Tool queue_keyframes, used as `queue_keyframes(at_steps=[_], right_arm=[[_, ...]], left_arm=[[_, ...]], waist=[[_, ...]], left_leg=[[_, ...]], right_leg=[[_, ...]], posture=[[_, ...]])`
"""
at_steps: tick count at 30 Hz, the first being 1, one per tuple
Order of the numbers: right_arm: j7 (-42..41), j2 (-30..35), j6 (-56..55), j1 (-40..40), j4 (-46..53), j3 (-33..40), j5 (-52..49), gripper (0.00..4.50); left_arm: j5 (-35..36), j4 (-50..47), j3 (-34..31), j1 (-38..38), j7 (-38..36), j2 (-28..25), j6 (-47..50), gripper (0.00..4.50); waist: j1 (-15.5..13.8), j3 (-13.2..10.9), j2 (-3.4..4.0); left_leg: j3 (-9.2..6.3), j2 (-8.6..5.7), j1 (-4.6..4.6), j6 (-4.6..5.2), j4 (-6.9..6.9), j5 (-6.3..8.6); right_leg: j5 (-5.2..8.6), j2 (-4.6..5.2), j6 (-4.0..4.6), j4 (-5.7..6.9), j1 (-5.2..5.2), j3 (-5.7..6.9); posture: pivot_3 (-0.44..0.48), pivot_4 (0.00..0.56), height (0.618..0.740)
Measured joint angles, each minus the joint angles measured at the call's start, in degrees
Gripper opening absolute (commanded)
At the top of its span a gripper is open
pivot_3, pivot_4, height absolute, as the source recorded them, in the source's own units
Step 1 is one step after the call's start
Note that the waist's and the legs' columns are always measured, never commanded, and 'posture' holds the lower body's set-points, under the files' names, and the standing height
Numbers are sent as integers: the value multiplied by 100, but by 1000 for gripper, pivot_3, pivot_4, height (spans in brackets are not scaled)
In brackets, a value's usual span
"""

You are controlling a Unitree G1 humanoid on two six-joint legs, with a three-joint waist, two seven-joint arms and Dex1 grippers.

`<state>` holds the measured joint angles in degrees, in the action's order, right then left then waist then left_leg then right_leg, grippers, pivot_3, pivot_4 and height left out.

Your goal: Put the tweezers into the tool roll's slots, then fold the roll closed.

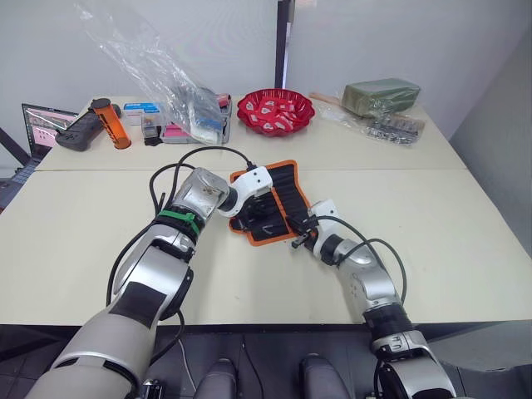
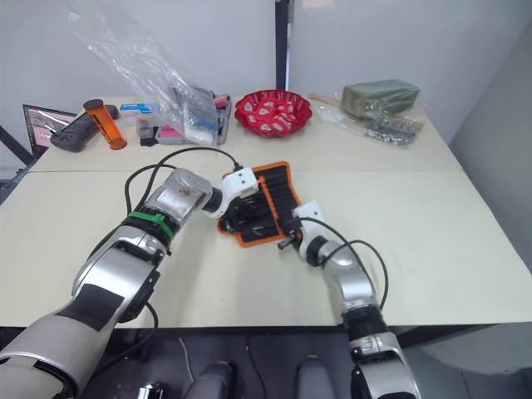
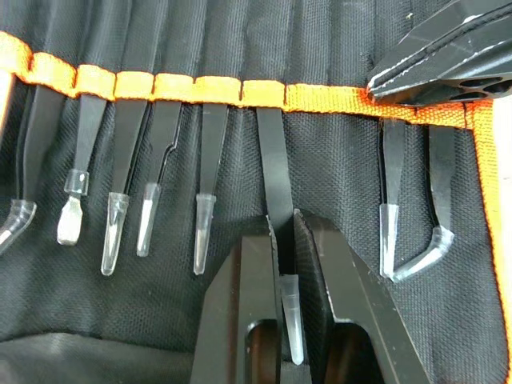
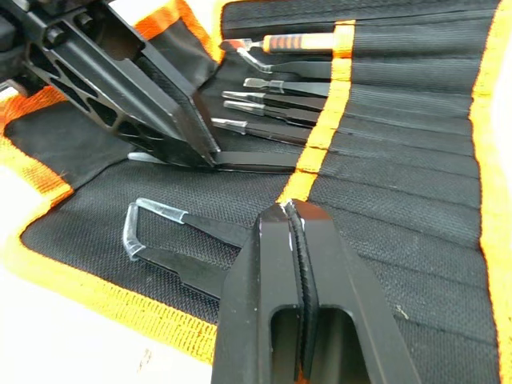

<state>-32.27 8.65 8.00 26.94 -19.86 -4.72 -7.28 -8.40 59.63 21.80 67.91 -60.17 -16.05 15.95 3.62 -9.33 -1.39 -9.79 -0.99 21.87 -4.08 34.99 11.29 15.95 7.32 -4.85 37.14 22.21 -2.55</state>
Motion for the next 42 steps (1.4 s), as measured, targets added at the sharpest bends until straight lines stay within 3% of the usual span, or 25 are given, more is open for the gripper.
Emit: queue_keyframes(at_steps=[15, 25, 39, 42], right_arm=[[21, -19, 1, -1, -1, -22, 130, 0], [20, -12, 23, -12, 2, -61, 162, 0], [20, 18, 112, -45, 73, -86, 161, 0], [20, 18, 122, -59, 115, -87, 161, 0]], left_arm=[[-829, 1011, 82, 456, 387, 308, -1395, 53], [-1441, 1206, 350, 698, 289, 188, -2379, 53], [-1706, 1766, 226, 899, 770, 431, -2757, 53], [-1596, 1782, -5, 884, 904, 426, -2747, 1197]], waist=[[11, 0, 0], [38, 0, 0], [42, 0, 0], [42, 0, 0]], left_leg=[[0, 0, 0, 0, 0, 0], [0, 0, -2, 1, -4, 0], [0, 0, -3, 4, -3, 2], [-1, 0, -2, 4, -2, 2]], right_leg=[[5, 0, -9, 0, 0, 0], [5, 0, -10, 1, 0, 0], [8, 0, -14, 1, 1, 0], [8, 0, -14, 1, 1, 0]], posture=[[0, 150, 740], [0, 150, 740], [0, 150, 740], [0, 150, 740]])
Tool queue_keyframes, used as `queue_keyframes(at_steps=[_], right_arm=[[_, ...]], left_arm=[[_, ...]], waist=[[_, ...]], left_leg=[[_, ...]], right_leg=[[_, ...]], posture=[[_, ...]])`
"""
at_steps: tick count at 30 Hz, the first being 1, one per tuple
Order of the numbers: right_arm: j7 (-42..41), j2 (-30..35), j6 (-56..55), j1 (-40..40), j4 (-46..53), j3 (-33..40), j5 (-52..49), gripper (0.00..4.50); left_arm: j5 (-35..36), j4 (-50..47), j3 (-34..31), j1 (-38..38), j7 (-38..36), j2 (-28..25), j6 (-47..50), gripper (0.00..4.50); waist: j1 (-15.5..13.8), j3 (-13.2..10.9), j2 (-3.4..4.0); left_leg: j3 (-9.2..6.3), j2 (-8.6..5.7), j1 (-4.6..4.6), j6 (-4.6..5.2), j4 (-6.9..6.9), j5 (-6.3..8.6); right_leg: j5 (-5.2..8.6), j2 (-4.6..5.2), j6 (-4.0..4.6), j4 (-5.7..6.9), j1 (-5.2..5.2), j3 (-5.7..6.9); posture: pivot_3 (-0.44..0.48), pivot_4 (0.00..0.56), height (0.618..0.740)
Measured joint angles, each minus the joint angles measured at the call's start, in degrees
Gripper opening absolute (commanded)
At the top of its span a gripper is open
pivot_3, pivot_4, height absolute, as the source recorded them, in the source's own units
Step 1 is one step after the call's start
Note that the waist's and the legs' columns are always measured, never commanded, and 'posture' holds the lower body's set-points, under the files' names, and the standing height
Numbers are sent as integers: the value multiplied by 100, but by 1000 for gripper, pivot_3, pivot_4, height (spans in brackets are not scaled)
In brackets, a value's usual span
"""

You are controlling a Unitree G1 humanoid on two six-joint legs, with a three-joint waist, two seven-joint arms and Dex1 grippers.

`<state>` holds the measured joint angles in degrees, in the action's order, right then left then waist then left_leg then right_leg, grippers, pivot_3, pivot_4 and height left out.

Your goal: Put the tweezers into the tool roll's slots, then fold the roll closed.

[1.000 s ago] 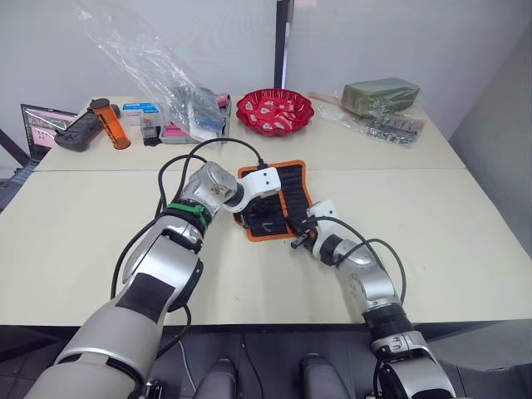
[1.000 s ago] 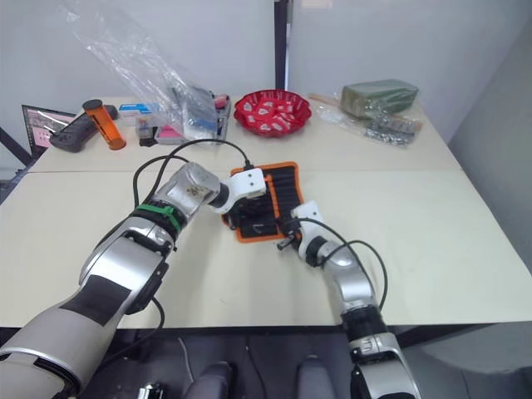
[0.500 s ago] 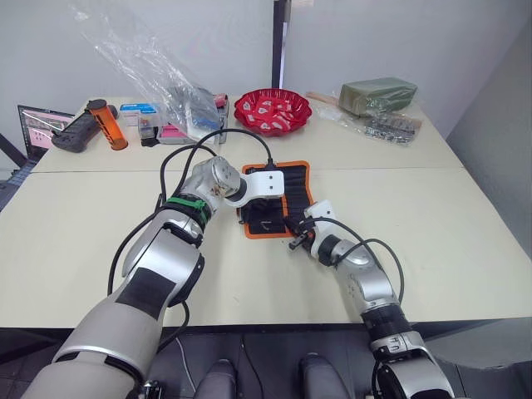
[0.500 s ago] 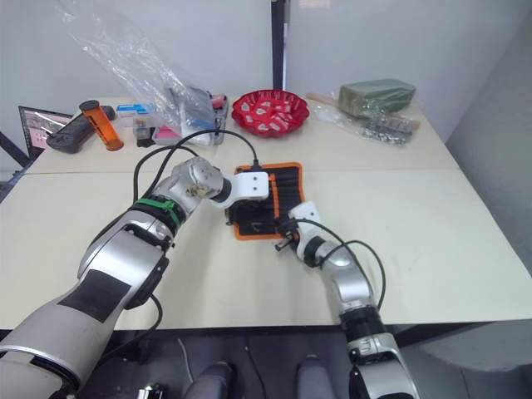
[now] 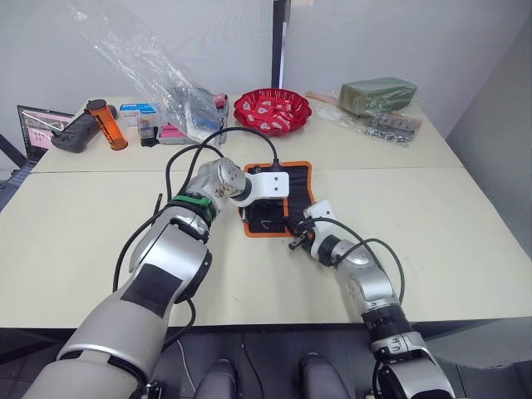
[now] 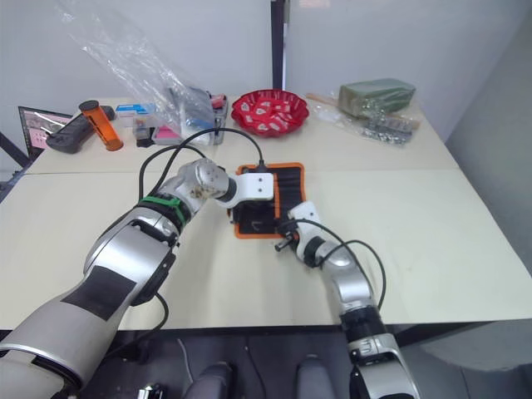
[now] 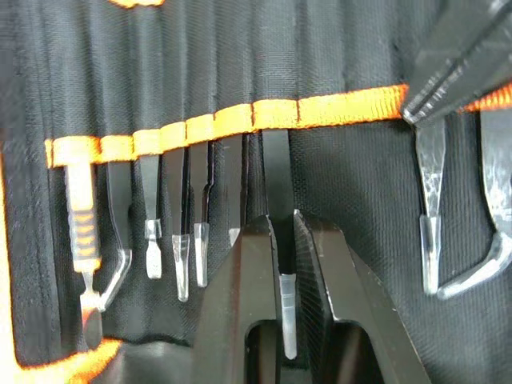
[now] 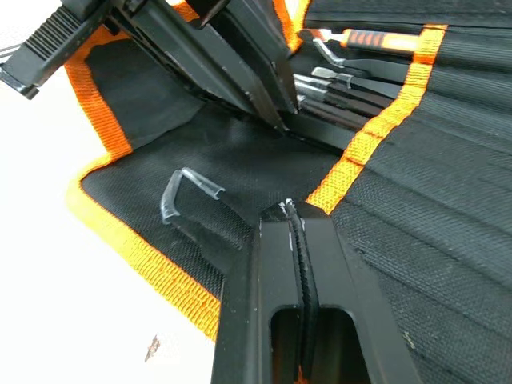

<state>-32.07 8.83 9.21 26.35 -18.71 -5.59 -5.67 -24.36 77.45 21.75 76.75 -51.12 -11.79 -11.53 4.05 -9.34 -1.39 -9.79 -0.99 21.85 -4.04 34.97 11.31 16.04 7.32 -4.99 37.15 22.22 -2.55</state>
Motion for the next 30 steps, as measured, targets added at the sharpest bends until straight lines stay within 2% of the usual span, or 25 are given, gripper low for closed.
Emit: queue_keyframes(at_steps=[7, 12, 16, 23, 27, 30], right_arm=[[-22, -20, 3, 32, -35, -49, 0, 0], [-43, -33, 3, 87, -108, -62, 0, 0], [-44, -38, 2, 108, -140, -62, 0, 0], [-49, -70, 1, 134, -172, -72, 0, 0], [-47, -65, 1, 91, -140, -76, 0, 0], [-63, -50, 0, 80, -103, -108, -4, 0]], left_arm=[[361, -29, -535, 3, 116, -277, 52, 3532], [736, -54, -988, -136, -177, -596, 200, 3532], [906, -110, -1181, -473, -402, -638, 206, 3532], [931, -164, -1256, -653, -226, -637, 144, 3532], [1394, -239, -1730, -576, -337, -682, 292, 3532], [1902, -454, -2213, -552, -508, -1002, 549, 3532]], waist=[[31, 1, 0], [60, 1, 2], [99, 2, 1], [143, 2, 1], [146, 2, 1], [164, 2, 1]], left_leg=[[0, 0, -8, 1, -3, 0], [0, 0, -13, 1, -3, 0], [-1, 0, -13, 1, -1, 0], [-4, 0, -15, 1, 0, 0], [-5, 0, -15, 1, 0, 0], [-5, 0, -18, 1, -2, 0]], right_leg=[[-1, 0, 2, 5, 0, 0], [-1, 0, 2, 9, -2, 0], [-3, 0, 5, 10, -4, 0], [-6, 0, 9, 27, -4, 1], [-4, 0, 7, 32, -2, 1], [-4, 0, 7, 39, 1, 1]], posture=[[0, 150, 740], [0, 150, 740], [0, 150, 740], [0, 150, 740], [0, 150, 740], [0, 150, 740]])
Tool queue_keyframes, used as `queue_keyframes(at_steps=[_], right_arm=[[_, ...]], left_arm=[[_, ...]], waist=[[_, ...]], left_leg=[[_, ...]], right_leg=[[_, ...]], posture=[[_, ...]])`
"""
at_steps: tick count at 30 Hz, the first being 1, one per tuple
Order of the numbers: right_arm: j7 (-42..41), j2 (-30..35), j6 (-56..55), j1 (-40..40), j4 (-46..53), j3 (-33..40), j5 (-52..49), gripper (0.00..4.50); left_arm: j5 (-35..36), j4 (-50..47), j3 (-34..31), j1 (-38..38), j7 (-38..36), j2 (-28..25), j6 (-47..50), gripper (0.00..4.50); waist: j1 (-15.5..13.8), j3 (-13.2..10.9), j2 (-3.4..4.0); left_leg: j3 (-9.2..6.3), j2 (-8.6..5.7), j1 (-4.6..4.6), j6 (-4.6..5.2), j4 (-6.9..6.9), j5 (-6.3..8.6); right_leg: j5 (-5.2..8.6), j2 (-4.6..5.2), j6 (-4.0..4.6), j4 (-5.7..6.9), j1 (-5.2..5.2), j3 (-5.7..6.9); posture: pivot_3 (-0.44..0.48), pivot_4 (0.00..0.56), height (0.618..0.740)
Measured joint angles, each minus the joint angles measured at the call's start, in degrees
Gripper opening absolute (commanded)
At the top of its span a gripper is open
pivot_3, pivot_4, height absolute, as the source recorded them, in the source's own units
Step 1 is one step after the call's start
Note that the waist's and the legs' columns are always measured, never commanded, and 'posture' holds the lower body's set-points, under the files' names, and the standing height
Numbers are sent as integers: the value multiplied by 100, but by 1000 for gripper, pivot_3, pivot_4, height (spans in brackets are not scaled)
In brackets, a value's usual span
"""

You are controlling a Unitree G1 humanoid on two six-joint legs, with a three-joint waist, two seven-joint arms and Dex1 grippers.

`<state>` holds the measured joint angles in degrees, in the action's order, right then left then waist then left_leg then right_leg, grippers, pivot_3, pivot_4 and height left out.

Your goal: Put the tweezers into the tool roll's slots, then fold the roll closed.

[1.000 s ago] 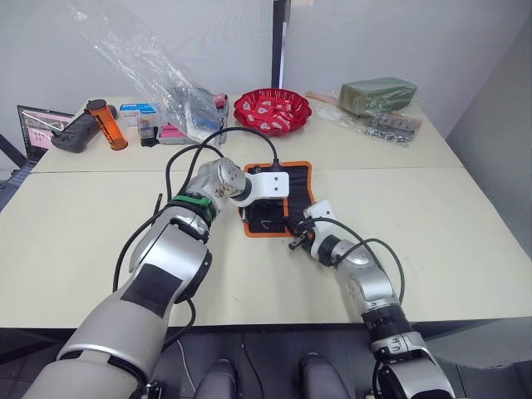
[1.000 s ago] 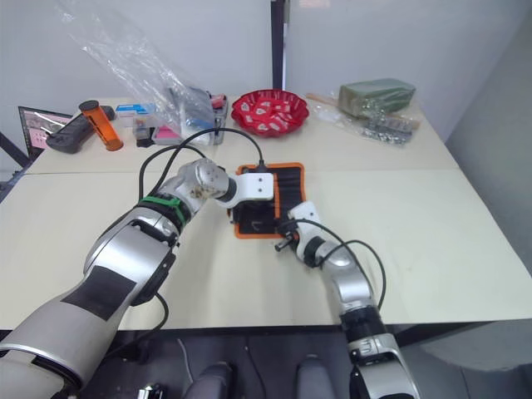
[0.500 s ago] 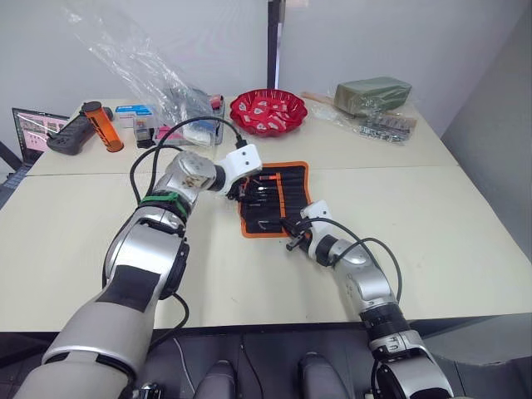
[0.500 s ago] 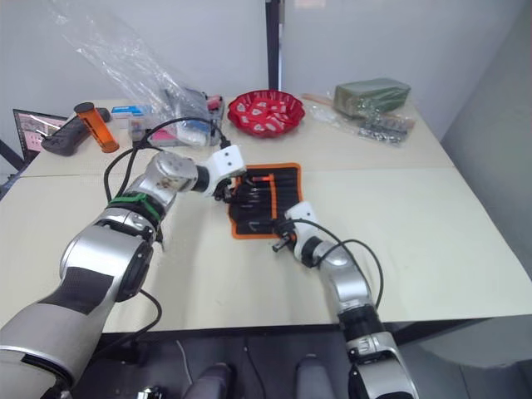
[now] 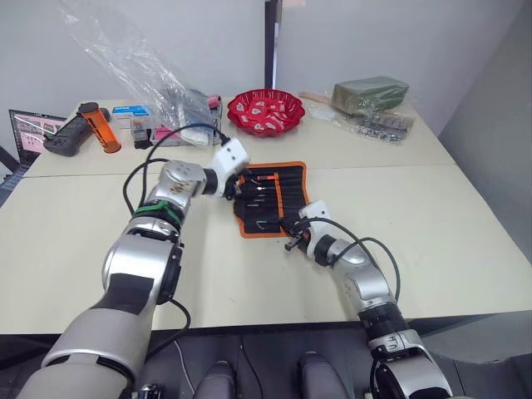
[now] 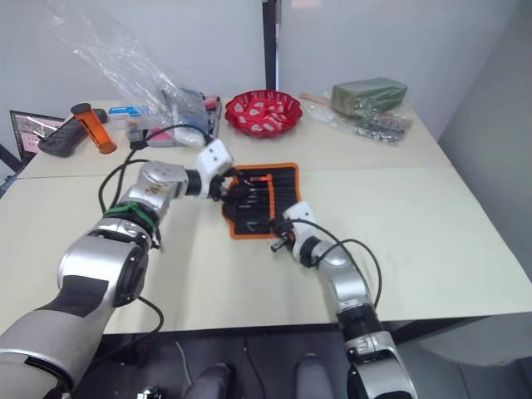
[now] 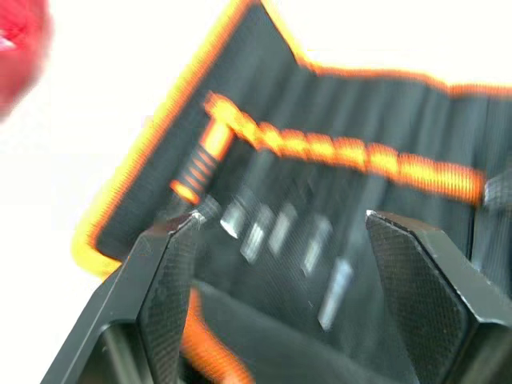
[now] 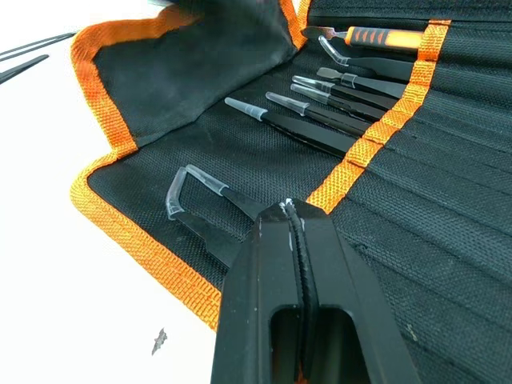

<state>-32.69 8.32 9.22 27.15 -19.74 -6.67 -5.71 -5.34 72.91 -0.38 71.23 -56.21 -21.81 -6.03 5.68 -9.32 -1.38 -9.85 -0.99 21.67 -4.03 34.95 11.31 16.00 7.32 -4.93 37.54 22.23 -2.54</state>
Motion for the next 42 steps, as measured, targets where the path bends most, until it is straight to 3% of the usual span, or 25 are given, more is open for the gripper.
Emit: queue_keyframes(at_steps=[3, 7, 9, 14, 20, 21, 24, 28, 33, 41, 42], right_arm=[[-69, 51, 0, 28, -24, 10, -5, 0], [-165, 59, -10, 151, -194, -1, -8, 0], [-217, 78, -24, 175, -240, -1, -9, 0], [-366, 163, 8, 215, -179, 11, -24, 0], [-598, 319, 594, 147, 383, -1, -186, 0], [-631, 353, 742, 138, 538, -5, -239, 0], [-728, 416, 1166, 134, 1100, -33, -378, 797], [-682, 281, 1777, 169, 1794, -176, -579, 2246], [-255, -242, 2027, 377, 1897, -401, -588, 3831], [118, -727, 1484, 1043, 521, -607, -287, 3831], [142, -741, 1381, 1139, 329, -598, -247, 3297]], left_arm=[[413, -417, -406, -60, -132, -519, 330, 3532], [810, -1593, -666, -937, -359, -1110, 901, 3532], [1042, -2417, -811, -1654, -445, -1308, 1346, 3532], [1939, -5711, -1576, -4054, -250, -1828, 3009, 3532], [2820, -8073, -2473, -5845, 183, -1920, 4094, 3532], [2908, -8273, -2526, -6075, 231, -1902, 4198, 3777], [3184, -8660, -2668, -6567, 434, -1753, 4413, 4500], [3382, -9013, -2708, -6963, 696, -1602, 4446, 4500], [3502, -9353, -2651, -7079, 1061, -1395, 4434, 4500], [3506, -9537, -2587, -7394, 1455, -1385, 4495, 4500], [3507, -9554, -2574, -7399, 1469, -1393, 4495, 4500]], waist=[[7, 0, 0], [11, 2, 4], [13, 2, 4], [-3, 2, 4], [-71, -3, 10], [-79, -3, 11], [-125, -4, 11], [-185, -4, 11], [-195, -4, 11], [-188, -5, 13], [-195, -5, 13]], left_leg=[[0, 0, -8, 1, -2, 0], [0, 0, -24, 1, -6, 0], [0, 1, -28, 0, -7, 0], [-3, 3, -24, 0, -10, 0], [2, 4, -19, 0, -14, 1], [1, 4, -18, 0, -15, 1], [2, 5, -14, 0, -13, 1], [4, 4, -8, -1, -12, 1], [4, 4, 2, -1, -14, 1], [6, 5, 4, -1, -19, 1], [6, 5, 5, -1, -20, 1]], right_leg=[[0, 0, 0, 7, -1, 0], [-4, 0, 7, 13, -8, -3], [-10, 0, 16, 19, -8, -3], [-17, 0, 30, 21, -1, -6], [-16, 0, 32, 5, 0, -9], [-16, 0, 32, 6, 2, -9], [-15, 0, 33, 0, 3, -8], [-15, 0, 33, -9, 3, -9], [-18, 0, 37, -30, 5, -8], [-19, 0, 39, -33, 9, -7], [-19, 0, 39, -33, 9, -6]], posture=[[0, 150, 740], [0, 150, 740], [0, 150, 740], [0, 150, 740], [0, 150, 740], [0, 150, 740], [0, 150, 740], [0, 150, 740], [0, 150, 740], [0, 150, 740], [0, 150, 740]])
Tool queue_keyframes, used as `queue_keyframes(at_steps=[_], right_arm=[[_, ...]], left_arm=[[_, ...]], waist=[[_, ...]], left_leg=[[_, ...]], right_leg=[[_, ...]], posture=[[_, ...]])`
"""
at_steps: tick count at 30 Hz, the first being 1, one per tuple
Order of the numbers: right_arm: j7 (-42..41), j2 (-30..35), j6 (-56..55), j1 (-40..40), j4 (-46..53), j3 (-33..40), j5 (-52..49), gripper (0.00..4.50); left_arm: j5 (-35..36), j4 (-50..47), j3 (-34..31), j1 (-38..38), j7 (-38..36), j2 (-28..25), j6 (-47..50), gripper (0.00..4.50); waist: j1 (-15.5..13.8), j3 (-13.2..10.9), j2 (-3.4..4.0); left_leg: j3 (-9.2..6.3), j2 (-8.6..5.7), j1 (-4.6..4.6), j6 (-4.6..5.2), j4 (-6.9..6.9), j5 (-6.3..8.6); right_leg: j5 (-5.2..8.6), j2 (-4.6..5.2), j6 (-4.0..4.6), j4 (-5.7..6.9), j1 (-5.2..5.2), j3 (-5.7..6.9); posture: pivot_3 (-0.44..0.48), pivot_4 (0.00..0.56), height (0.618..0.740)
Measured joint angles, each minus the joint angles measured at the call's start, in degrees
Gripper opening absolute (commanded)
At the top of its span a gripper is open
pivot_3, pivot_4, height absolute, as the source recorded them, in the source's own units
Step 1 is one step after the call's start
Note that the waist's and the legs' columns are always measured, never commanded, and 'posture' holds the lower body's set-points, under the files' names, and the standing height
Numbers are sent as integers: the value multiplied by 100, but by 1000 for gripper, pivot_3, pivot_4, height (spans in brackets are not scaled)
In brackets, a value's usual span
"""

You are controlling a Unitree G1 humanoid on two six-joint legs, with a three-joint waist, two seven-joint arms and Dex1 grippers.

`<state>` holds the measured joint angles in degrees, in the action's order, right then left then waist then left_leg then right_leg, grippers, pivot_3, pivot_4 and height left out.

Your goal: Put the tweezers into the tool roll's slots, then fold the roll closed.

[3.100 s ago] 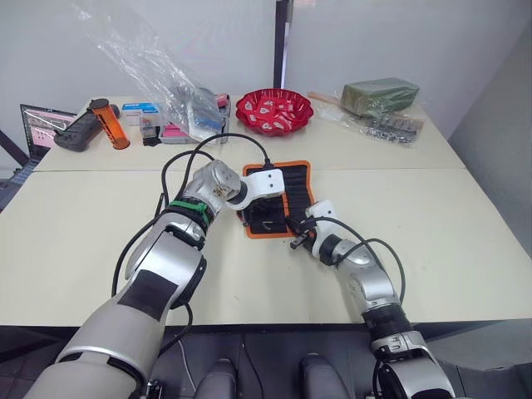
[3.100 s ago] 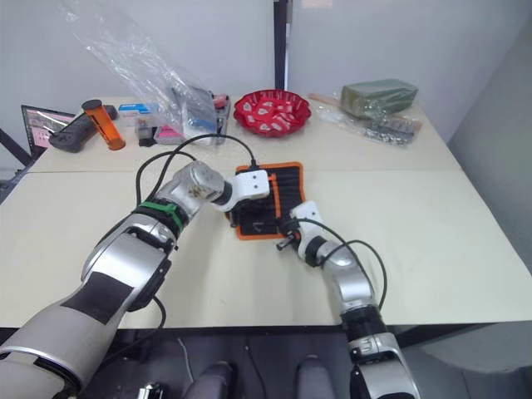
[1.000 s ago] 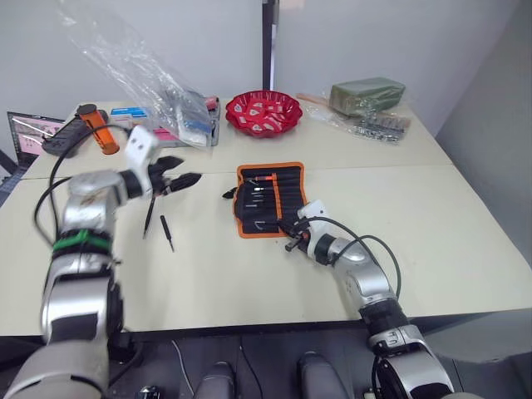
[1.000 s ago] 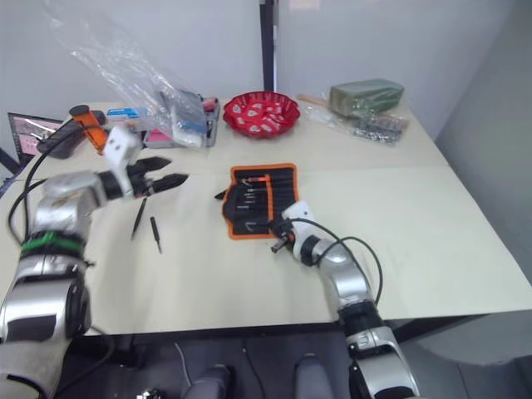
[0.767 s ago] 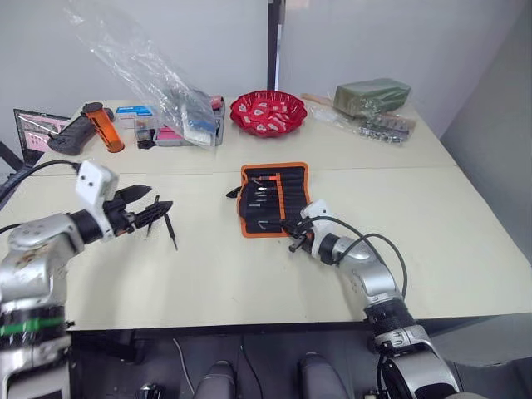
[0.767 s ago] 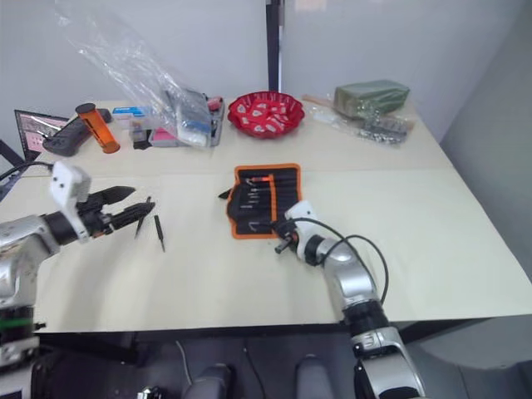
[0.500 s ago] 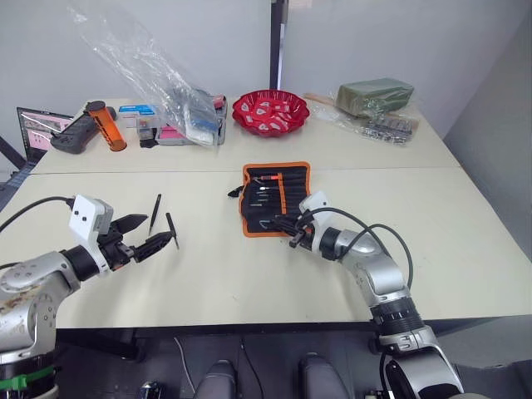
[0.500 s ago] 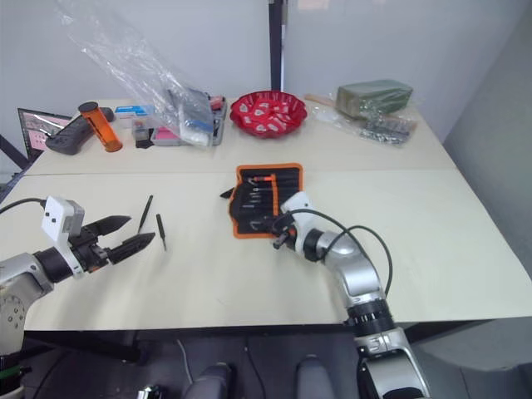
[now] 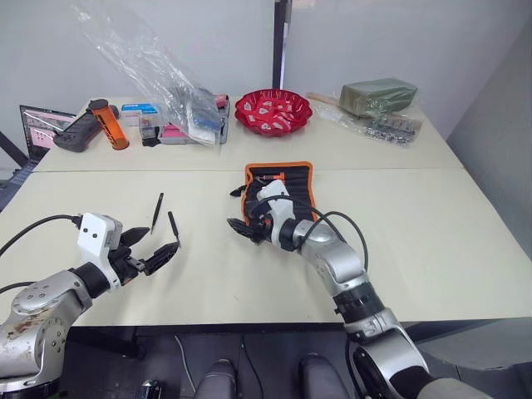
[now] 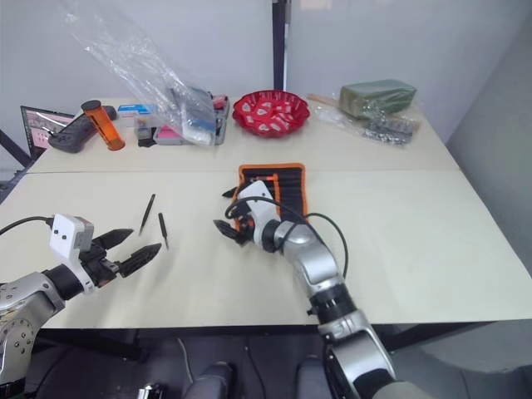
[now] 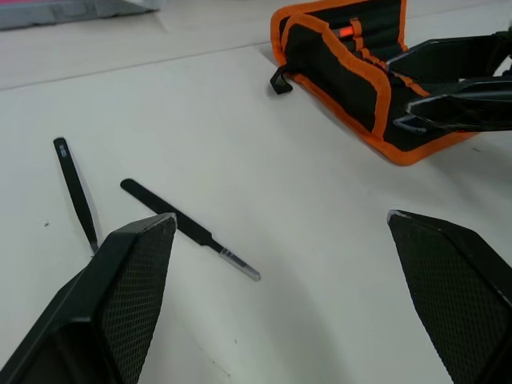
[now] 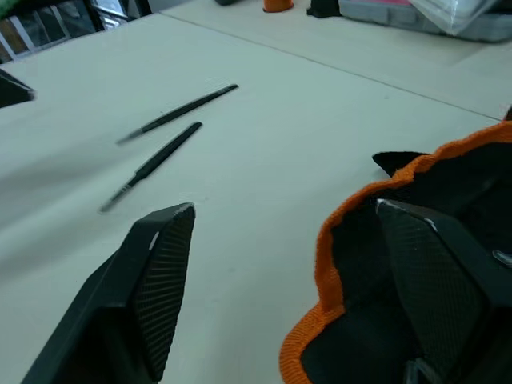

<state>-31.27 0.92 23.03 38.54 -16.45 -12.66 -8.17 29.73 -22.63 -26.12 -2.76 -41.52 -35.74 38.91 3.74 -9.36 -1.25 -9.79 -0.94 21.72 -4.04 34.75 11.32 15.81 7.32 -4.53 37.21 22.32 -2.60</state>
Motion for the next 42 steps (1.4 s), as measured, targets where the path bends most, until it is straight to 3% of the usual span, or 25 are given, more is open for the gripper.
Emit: queue_keyframes(at_steps=[10, 20, 32, 40, 41, 42], right_arm=[[109, -274, -550, 277, -855, 202, 16, 20], [-391, -95, -338, 191, -615, 188, -71, 20], [-2233, 1431, 1160, -616, 1544, -729, -473, 20], [-2365, 1516, 1256, -715, 1645, -1135, -421, 20], [-2352, 1505, 1247, -714, 1577, -1169, -391, 0], [-2337, 1477, 1244, -715, 1489, -1231, -354, 0]], left_arm=[[7, -57, -180, -203, 50, -207, -37, 4500], [22, -35, -188, -194, 18, -337, -137, 4500], [239, -15, 180, -161, -371, -698, -67, 4500], [403, 79, 545, 314, -630, -903, 11, 4500], [403, 148, 659, 465, -643, -902, 12, 3958], [408, 187, 796, 610, -671, -901, 11, 3691]], waist=[[22, -1, 2], [23, -2, 3], [16, -3, 3], [11, -3, 2], [2, -3, 2], [-10, -3, 2]], left_leg=[[0, 0, 2, 0, -6, 0], [0, 0, 3, 0, -6, 0], [1, 1, 13, 0, -5, 1], [1, 2, 15, 0, -2, 1], [1, 2, 14, 1, -2, 1], [1, 2, 17, 1, 0, 1]], right_leg=[[0, 0, 1, -3, 5, 0], [0, 0, 1, -4, 5, 0], [3, 0, -4, -11, 8, 1], [4, 0, -5, -12, 7, 4], [4, 0, -5, -12, 6, 4], [4, 0, -5, -13, 6, 6]], posture=[[0, 150, 740], [0, 150, 740], [0, 150, 740], [0, 150, 740], [0, 150, 740], [0, 150, 740]])
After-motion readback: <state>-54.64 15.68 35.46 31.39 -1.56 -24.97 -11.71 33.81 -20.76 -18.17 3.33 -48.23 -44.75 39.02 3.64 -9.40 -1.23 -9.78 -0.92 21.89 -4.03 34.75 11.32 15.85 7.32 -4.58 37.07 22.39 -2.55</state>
